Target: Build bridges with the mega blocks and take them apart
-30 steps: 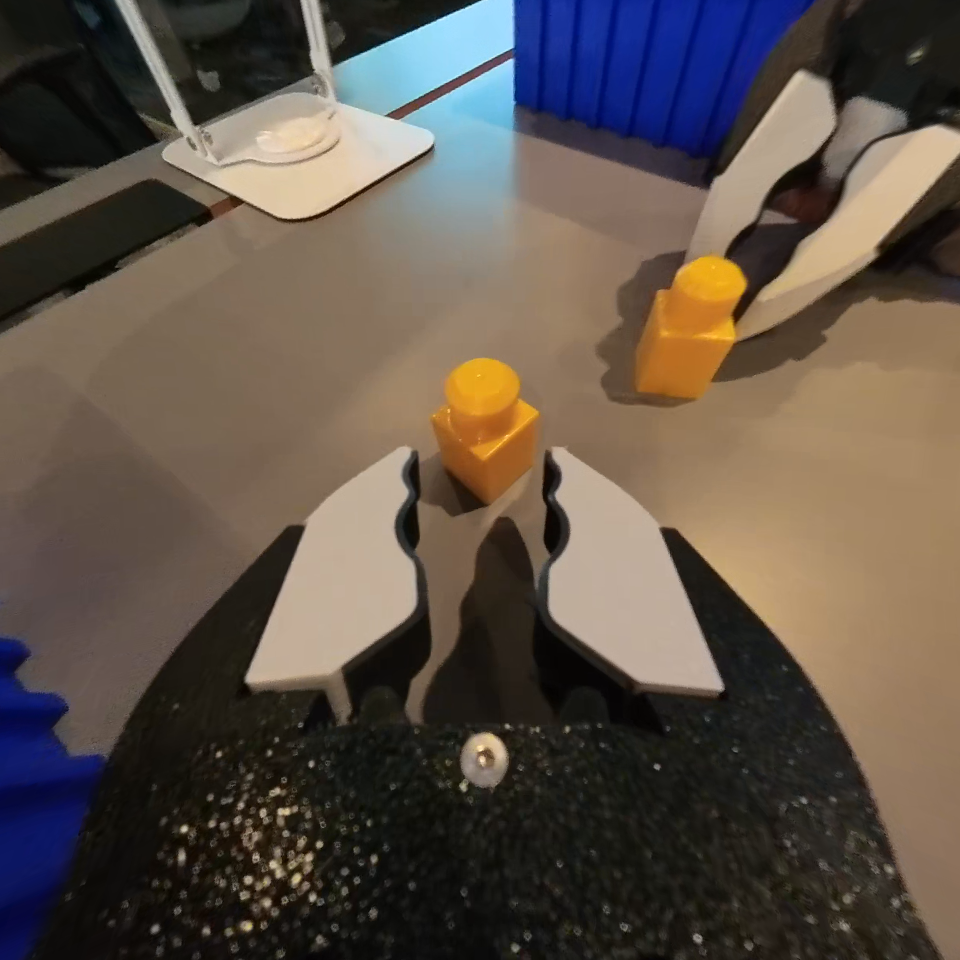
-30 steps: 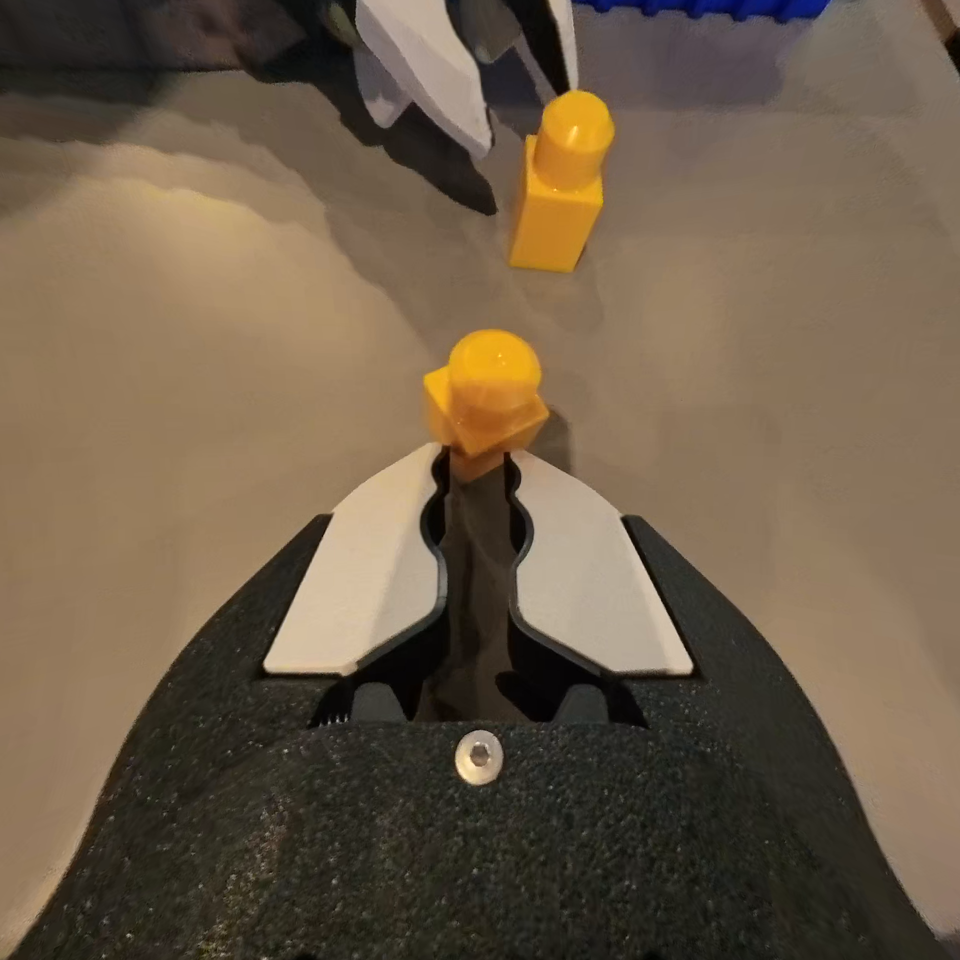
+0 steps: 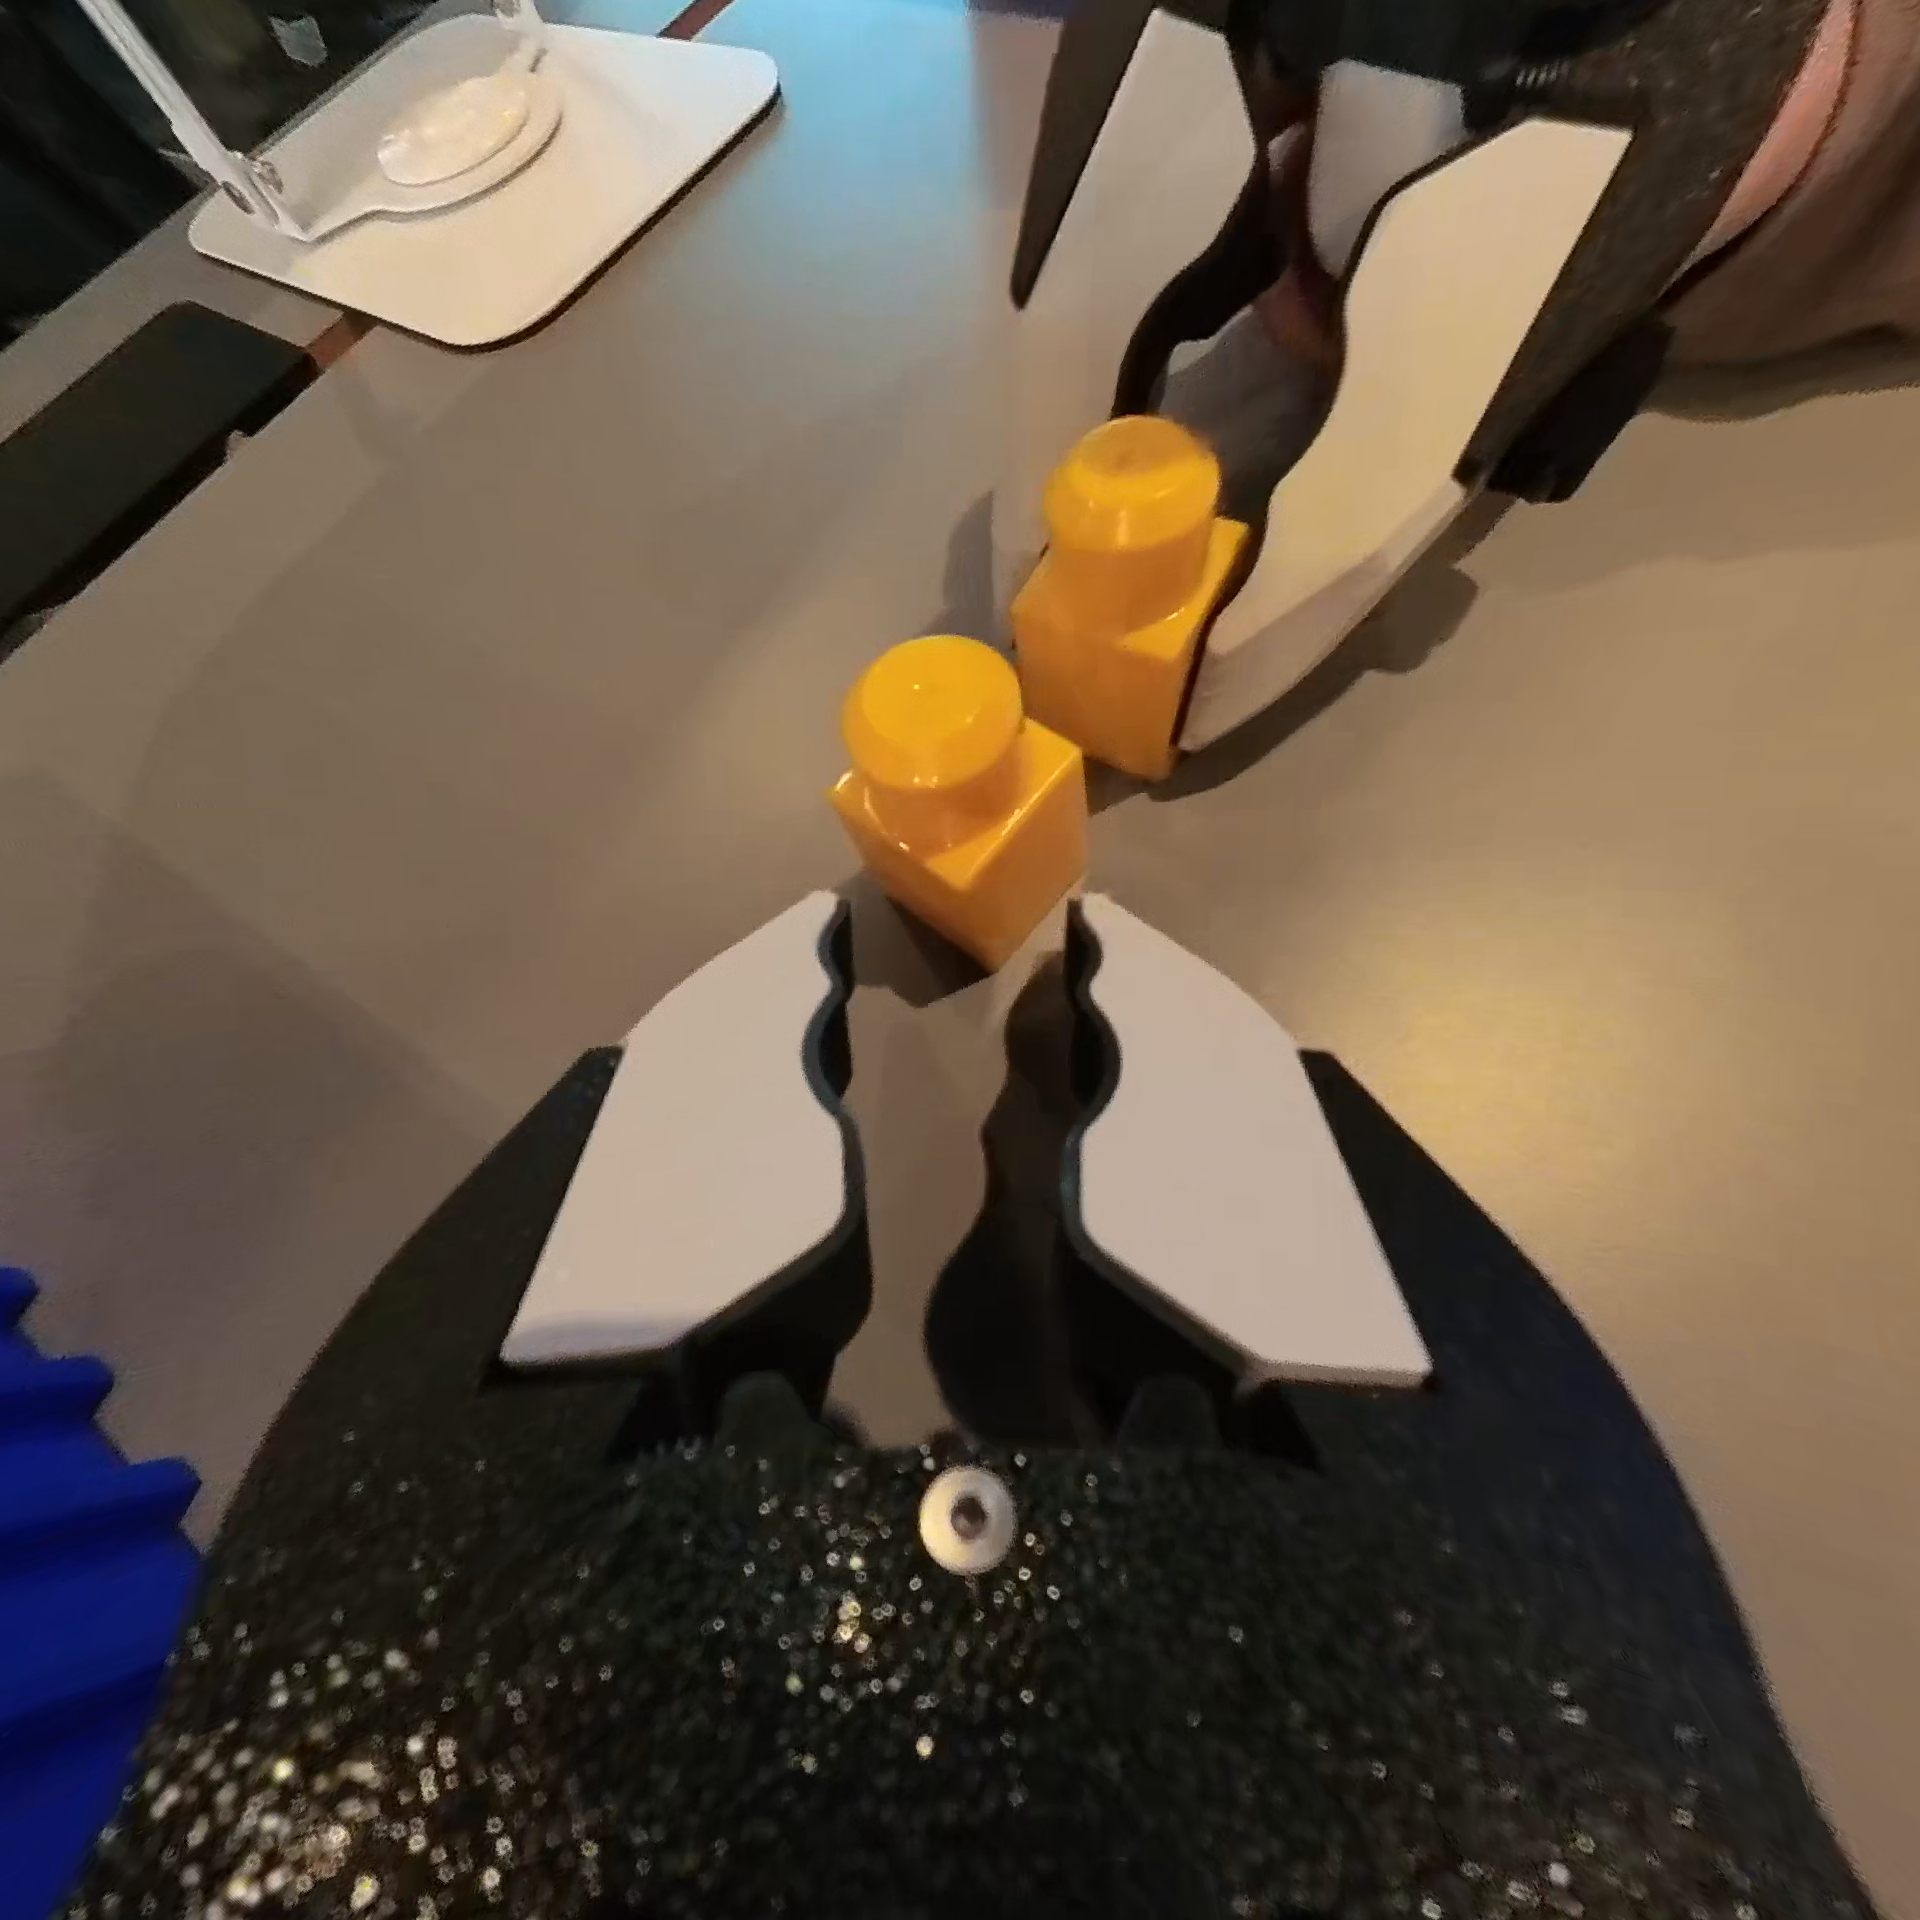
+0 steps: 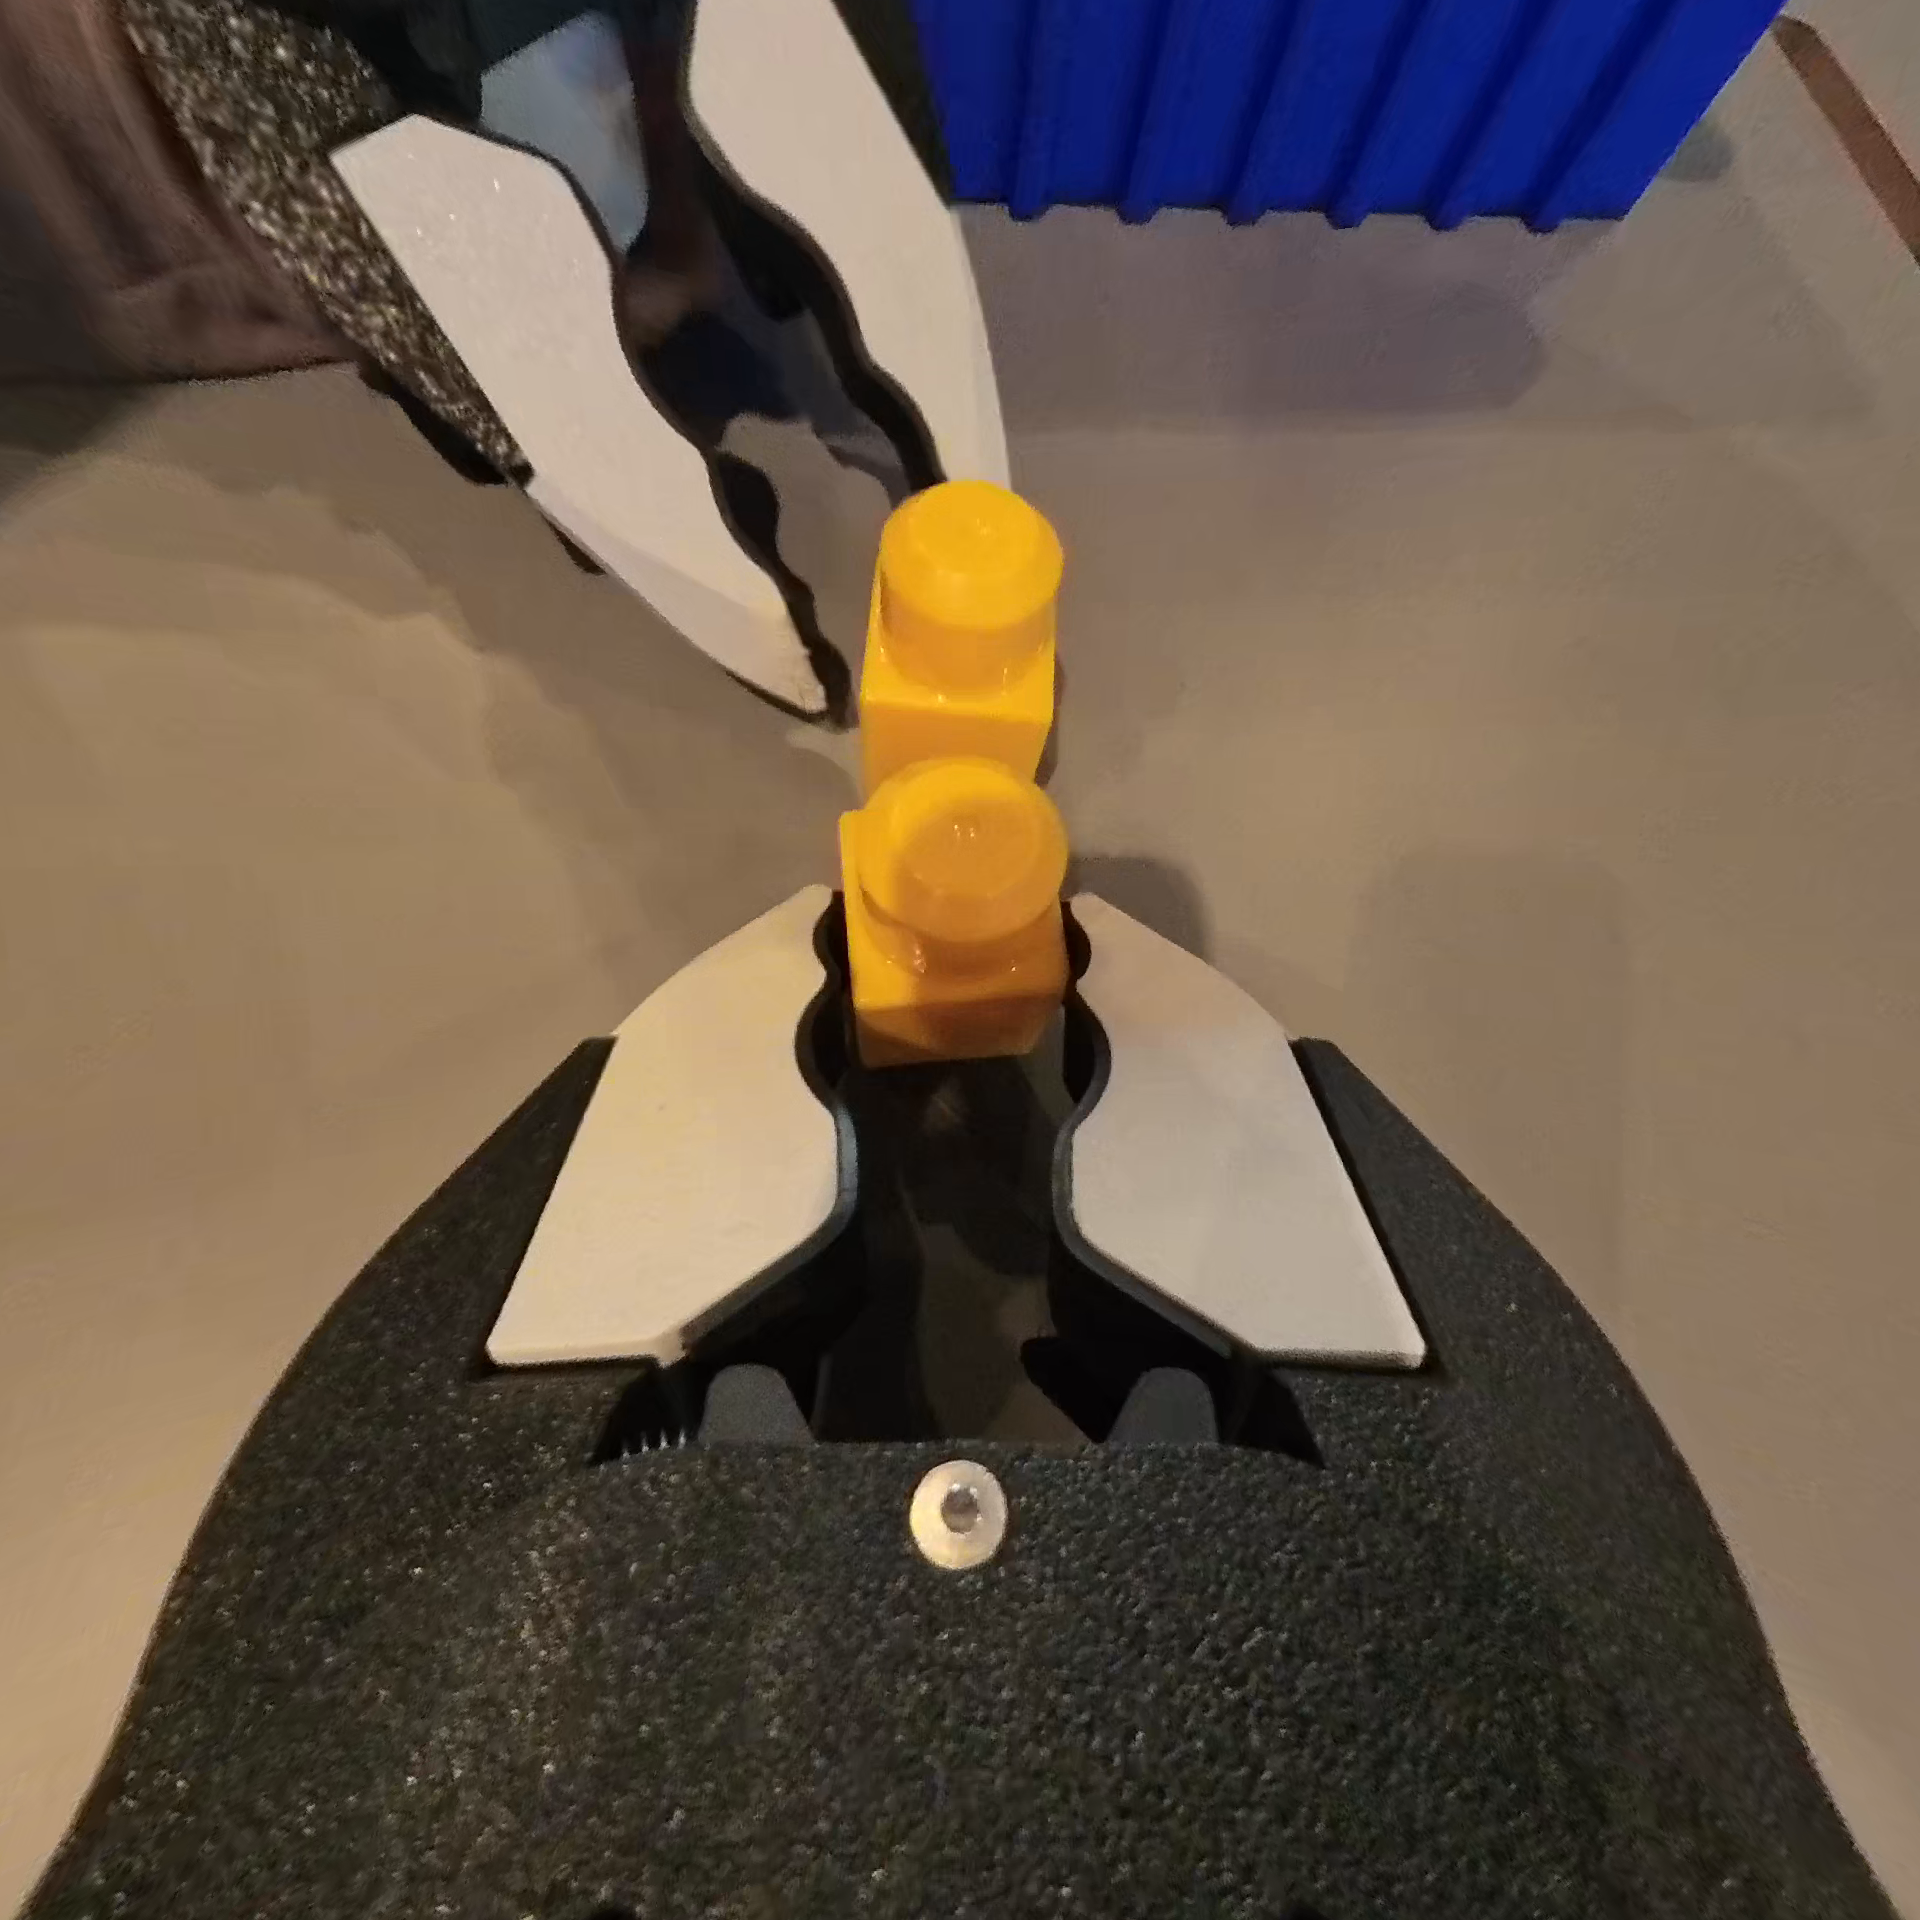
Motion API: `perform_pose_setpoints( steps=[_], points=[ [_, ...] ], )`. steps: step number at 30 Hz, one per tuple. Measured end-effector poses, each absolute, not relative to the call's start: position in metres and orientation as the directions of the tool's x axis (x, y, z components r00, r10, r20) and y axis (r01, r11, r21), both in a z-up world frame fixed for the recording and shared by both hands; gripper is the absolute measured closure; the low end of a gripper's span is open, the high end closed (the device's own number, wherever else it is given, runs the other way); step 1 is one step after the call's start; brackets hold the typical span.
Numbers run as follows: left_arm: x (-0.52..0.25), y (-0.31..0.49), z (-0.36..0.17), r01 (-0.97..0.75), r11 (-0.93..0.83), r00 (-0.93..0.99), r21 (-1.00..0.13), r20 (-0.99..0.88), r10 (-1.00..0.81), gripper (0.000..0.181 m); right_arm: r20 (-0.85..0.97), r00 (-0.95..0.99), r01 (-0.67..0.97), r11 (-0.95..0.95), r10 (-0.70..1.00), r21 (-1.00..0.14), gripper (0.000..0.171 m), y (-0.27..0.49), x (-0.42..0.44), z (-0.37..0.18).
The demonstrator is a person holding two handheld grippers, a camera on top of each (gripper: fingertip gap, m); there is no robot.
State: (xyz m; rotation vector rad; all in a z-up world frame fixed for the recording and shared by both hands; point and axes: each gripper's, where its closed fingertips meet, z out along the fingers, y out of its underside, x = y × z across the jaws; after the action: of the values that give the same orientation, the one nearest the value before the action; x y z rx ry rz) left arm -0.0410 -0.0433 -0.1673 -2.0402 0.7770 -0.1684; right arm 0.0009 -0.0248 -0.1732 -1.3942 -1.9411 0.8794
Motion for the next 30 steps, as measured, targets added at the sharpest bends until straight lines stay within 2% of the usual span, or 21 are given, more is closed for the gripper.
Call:
perform_pose_setpoints(
  steps=[13, 18, 30],
  points=[
    [-0.033, -0.044, -0.168, -0.493, -0.371, 0.777, -0.787, -0.207, -0.595, 0.163, 0.083, -0.297, 0.576, 0.248, 0.951, -0.779, 0.133, -0.025, -0.01, -0.173],
    [-0.033, -0.045, -0.168, -0.539, -0.342, 0.761, -0.77, -0.272, -0.589, 0.165, 0.093, -0.295, 0.575, 0.254, 0.951, -0.778, 0.133, -0.023, -0.01, -0.173],
    [-0.033, -0.044, -0.168, -0.526, -0.342, 0.767, -0.779, -0.26, -0.587, 0.165, 0.099, -0.302, 0.574, 0.264, 0.948, -0.775, 0.133, -0.021, -0.011, -0.174]
  ],
)
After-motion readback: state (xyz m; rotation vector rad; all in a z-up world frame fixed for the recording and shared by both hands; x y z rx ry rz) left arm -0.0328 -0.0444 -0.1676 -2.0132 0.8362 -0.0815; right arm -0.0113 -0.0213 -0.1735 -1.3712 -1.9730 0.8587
